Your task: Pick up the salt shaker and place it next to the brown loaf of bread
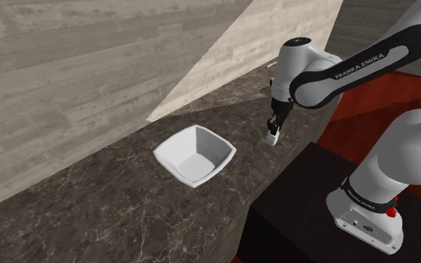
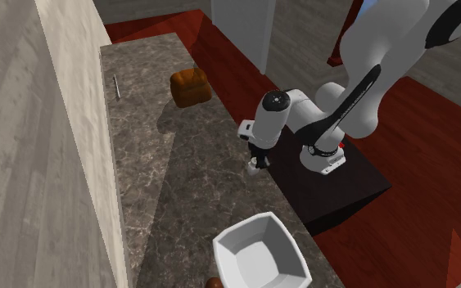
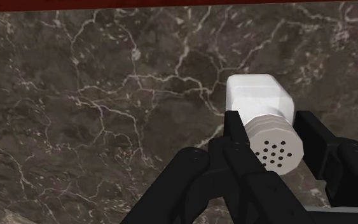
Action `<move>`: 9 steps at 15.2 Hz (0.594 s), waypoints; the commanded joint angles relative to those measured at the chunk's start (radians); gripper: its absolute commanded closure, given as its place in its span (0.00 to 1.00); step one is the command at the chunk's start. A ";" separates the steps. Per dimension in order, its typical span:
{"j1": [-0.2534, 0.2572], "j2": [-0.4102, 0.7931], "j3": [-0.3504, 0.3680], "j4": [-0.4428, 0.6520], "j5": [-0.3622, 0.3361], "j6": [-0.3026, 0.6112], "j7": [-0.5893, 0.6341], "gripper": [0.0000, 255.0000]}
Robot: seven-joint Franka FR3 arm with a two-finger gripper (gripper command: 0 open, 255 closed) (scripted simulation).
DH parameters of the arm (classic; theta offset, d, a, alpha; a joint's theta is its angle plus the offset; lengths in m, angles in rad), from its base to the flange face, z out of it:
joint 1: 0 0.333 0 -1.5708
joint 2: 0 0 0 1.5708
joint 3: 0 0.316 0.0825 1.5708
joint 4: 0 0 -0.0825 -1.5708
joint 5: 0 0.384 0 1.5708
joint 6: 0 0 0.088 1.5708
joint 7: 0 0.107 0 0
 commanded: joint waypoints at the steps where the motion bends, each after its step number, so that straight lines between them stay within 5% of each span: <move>1: 0.005 -0.029 -0.001 0.008 0.006 -0.038 -0.005 1.00; 9: 0.014 -0.112 -0.007 0.069 0.020 -0.181 -0.025 1.00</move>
